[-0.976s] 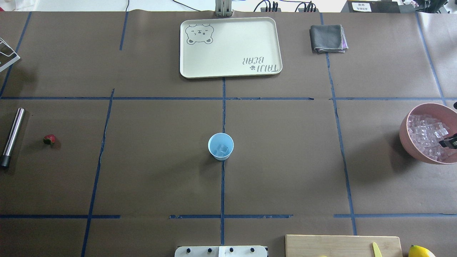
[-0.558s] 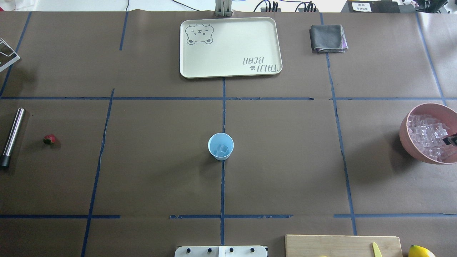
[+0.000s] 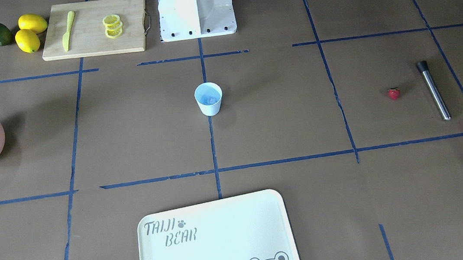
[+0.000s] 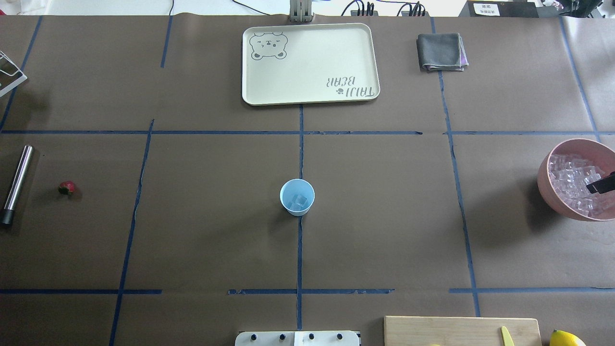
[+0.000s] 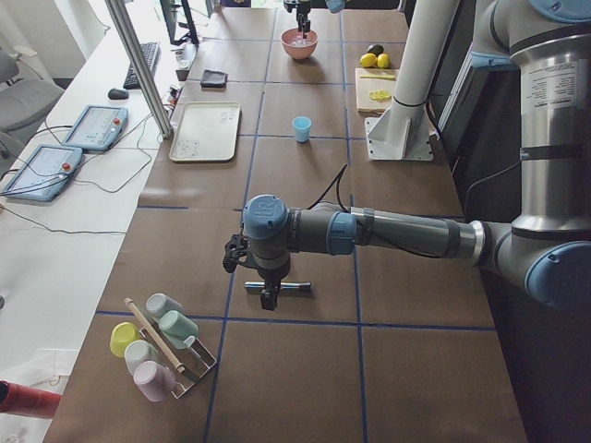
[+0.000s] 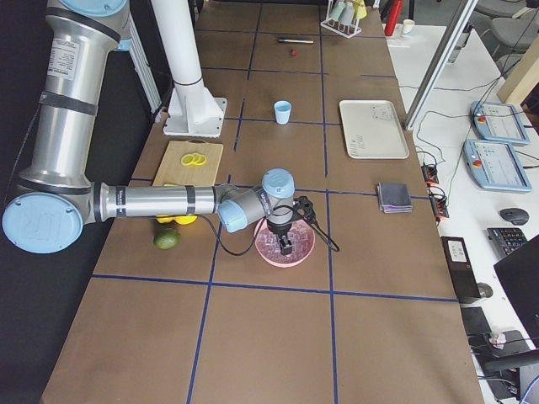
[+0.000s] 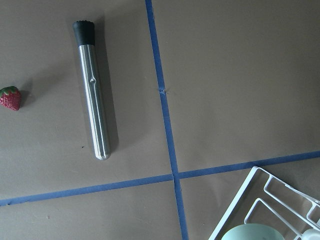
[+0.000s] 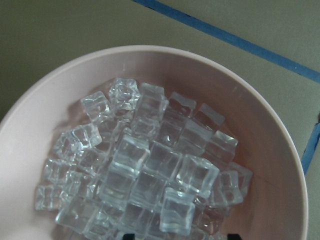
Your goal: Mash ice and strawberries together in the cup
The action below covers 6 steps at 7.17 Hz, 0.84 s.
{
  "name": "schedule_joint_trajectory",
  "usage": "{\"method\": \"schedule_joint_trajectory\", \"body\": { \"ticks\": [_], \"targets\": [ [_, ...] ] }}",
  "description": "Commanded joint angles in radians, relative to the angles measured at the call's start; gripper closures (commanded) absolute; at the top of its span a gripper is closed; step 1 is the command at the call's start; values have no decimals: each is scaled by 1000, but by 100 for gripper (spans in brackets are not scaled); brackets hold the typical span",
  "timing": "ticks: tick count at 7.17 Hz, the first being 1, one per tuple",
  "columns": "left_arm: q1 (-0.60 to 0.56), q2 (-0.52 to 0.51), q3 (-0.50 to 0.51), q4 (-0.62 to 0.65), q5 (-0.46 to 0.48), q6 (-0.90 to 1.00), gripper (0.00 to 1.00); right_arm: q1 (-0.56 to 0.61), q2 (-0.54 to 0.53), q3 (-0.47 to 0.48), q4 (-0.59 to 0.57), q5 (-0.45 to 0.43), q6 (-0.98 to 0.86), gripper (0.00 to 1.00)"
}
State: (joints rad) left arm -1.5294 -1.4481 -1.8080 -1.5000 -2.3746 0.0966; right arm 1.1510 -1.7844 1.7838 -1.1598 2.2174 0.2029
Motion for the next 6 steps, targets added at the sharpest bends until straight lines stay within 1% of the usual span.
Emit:
{"method": "schedule_joint_trajectory", "body": {
  "ticks": [1, 3, 4, 6],
  "targets": [
    [0, 0, -1, 0, 0, 0, 0, -2, 28, -7, -46, -5, 6, 20],
    [0, 0, -1, -2, 0, 0, 0, -5, 30, -18, -46, -8, 6, 23],
    [0, 0, -1, -2, 0, 0, 0, -7, 57, -47, -46, -8, 6, 24],
    [0, 0, -5, -2, 0, 0, 0, -5, 47, -49, -46, -7, 6, 26]
  ]
}}
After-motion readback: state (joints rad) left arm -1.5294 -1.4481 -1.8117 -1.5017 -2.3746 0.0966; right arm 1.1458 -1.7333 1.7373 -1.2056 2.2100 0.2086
